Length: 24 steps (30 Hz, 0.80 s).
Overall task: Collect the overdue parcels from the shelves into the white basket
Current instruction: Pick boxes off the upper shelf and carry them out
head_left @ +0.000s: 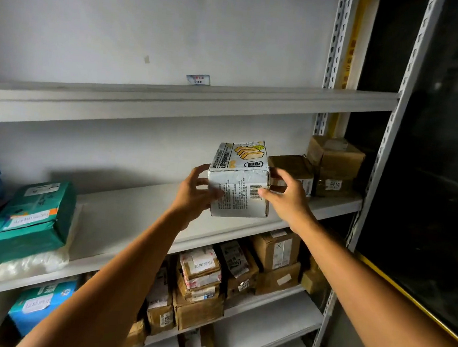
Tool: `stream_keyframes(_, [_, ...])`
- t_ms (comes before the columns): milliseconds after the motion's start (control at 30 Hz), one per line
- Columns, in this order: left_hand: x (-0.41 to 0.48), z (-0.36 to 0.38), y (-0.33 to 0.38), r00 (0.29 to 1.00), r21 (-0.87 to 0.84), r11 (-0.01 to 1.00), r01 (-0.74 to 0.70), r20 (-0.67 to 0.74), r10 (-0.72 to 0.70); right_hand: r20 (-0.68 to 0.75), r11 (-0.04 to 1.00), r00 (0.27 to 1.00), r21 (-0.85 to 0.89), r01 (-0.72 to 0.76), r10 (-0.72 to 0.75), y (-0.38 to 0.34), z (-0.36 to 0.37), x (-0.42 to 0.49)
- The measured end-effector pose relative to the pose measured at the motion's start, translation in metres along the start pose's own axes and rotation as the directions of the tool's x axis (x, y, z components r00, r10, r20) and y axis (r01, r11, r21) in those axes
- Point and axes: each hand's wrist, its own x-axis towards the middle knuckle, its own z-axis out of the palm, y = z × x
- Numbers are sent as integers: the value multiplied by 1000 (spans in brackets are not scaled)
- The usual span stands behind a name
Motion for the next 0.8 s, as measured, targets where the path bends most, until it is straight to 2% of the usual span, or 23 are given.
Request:
stream_keyframes(467, [123, 138, -27, 998, 16, 999, -51, -35, 52, 30, 994, 999, 104, -26, 23, 92, -100, 134])
stream_keyframes(800, [198, 172, -40, 999, 48, 998, -50, -7, 50, 7, 990, 998, 129, -64, 63, 121, -117, 200])
